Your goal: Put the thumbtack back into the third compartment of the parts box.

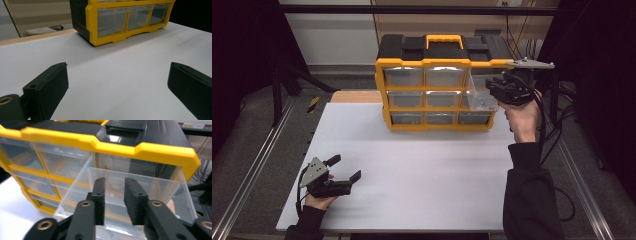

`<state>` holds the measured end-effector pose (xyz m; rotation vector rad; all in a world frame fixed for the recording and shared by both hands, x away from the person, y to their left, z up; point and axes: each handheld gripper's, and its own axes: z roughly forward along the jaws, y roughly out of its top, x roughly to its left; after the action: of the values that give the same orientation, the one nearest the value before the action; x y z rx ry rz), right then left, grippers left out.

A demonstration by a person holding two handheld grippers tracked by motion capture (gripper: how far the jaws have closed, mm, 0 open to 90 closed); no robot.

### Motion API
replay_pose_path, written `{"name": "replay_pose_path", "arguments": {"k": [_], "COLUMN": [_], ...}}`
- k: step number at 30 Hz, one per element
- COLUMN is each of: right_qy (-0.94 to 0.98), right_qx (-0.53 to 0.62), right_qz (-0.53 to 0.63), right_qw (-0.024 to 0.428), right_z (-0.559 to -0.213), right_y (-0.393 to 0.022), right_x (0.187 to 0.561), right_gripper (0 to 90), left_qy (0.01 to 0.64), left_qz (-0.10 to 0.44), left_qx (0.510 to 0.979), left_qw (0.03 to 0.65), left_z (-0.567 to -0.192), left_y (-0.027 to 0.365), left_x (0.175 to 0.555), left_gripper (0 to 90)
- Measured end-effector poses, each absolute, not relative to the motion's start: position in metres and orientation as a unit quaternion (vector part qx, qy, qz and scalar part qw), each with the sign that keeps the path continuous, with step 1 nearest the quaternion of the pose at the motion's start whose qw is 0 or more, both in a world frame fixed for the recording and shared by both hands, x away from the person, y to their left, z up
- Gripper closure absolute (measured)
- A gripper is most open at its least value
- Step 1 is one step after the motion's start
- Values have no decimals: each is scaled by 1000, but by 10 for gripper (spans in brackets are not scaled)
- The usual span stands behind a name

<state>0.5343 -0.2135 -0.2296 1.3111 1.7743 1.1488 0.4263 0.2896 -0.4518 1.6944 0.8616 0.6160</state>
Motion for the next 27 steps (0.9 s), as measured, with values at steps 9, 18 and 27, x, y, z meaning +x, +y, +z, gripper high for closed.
{"name": "replay_pose_path", "arguments": {"k": [9,18,27], "right_qy": [661,655,653], "right_qx": [465,426,408], "right_qz": [489,525,540], "right_qw": [329,338,339], "right_z": [-222,-223,-228], "right_y": [-215,-213,-216], "right_x": [517,496,478], "right_gripper": [406,174,74], "left_qy": [363,363,362], "left_qz": [260,258,258], "left_qx": [713,713,714], "left_qw": [541,541,541], "left_z": [-452,-452,-452], "left_y": [290,289,289], "left_x": [426,426,426], "left_gripper": [29,29,28]}}
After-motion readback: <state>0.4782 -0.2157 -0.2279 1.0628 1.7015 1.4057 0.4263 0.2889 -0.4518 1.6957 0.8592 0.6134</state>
